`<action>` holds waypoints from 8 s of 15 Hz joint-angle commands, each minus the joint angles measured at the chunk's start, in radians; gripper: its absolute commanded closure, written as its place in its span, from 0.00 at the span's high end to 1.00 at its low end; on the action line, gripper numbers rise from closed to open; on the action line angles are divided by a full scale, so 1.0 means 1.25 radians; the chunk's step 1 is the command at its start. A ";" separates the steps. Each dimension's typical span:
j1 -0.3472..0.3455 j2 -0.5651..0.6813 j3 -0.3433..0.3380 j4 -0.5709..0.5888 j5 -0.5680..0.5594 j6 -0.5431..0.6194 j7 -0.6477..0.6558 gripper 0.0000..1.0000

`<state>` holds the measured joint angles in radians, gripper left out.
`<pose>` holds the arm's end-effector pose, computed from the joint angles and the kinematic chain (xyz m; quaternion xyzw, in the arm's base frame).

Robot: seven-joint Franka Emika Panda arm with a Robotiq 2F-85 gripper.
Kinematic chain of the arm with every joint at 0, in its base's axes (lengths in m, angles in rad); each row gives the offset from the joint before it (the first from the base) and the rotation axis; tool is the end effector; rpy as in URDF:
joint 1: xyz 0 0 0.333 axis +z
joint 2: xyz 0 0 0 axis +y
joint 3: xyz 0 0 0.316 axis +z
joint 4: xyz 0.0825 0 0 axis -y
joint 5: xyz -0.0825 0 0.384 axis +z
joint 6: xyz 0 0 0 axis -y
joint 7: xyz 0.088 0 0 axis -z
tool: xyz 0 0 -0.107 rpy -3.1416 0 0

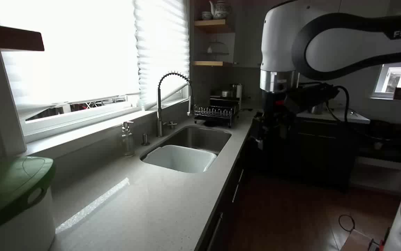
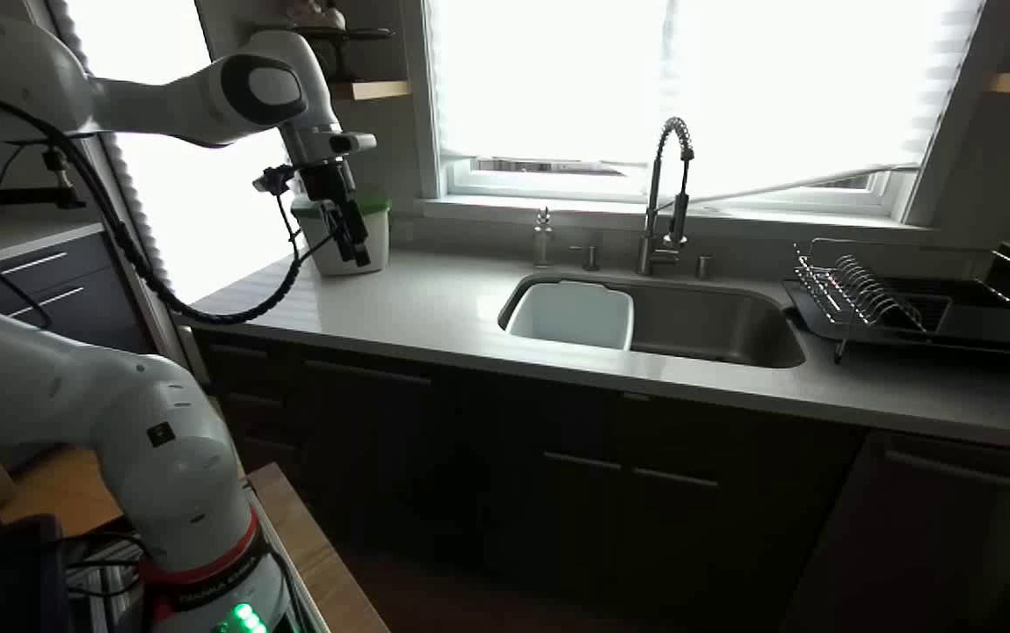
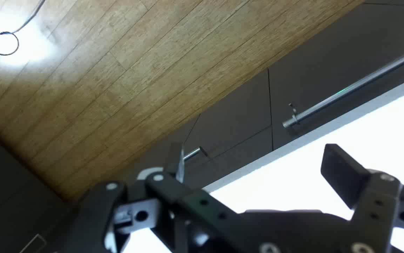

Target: Open the middle kitchen sink cabinet door

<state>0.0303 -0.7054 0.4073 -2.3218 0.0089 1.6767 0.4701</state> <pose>0.3076 0.1787 0.5677 0.9903 -0.0599 0.0582 0.1111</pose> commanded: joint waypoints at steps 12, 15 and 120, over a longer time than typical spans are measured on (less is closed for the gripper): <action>0.020 0.007 -0.014 0.002 -0.011 -0.002 0.011 1.00; 0.011 0.011 -0.019 -0.003 0.003 0.011 0.032 1.00; -0.328 1.274 -0.383 0.390 0.749 0.611 -0.532 1.00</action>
<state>-0.3409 0.9384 -0.0578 -1.7133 0.9377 2.4438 -0.1794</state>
